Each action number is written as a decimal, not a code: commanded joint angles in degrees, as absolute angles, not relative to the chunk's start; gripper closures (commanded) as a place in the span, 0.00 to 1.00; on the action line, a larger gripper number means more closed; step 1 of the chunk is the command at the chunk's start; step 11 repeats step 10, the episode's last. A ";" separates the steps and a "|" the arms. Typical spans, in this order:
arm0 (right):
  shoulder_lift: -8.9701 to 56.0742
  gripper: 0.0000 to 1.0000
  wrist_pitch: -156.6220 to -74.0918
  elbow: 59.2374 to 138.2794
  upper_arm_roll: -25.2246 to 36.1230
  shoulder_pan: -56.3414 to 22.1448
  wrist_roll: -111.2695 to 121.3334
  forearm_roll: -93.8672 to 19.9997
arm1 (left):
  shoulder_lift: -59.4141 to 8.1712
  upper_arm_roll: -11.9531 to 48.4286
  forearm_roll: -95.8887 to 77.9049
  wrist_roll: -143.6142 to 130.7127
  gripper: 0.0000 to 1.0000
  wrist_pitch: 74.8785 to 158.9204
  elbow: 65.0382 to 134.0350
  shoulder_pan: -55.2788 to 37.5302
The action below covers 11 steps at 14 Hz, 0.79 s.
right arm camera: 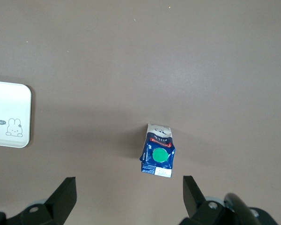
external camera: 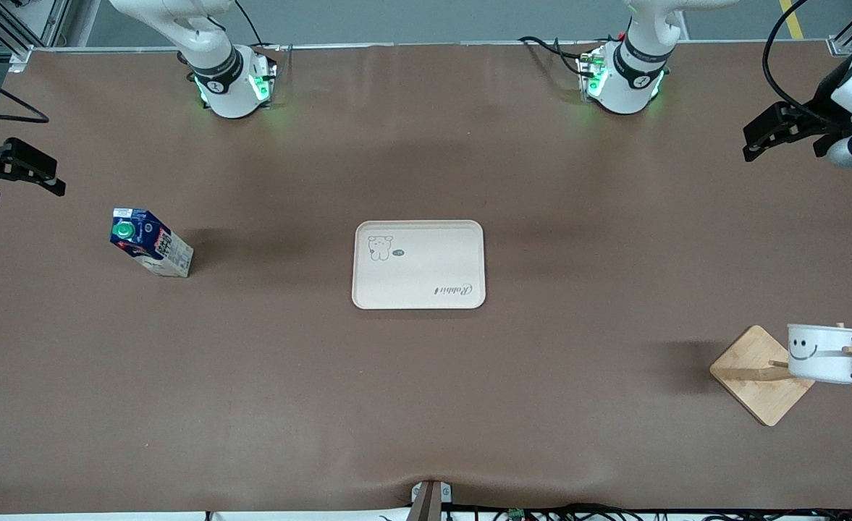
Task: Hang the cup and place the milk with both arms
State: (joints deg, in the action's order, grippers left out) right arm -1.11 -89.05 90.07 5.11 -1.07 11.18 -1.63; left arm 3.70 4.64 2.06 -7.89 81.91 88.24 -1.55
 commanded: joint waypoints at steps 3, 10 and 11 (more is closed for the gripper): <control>0.44 0.00 -86.58 87.01 5.10 -0.44 11.69 -1.23 | 4.57 3.96 1.05 -6.68 0.00 82.09 88.42 -1.49; 1.14 0.00 -86.04 86.48 5.10 0.62 11.69 -1.67 | 4.48 3.96 1.14 -6.68 0.00 81.91 87.98 -1.49; 1.14 0.00 -86.04 86.48 5.10 0.62 11.69 -1.67 | 4.48 3.96 1.14 -6.68 0.00 81.91 87.98 -1.49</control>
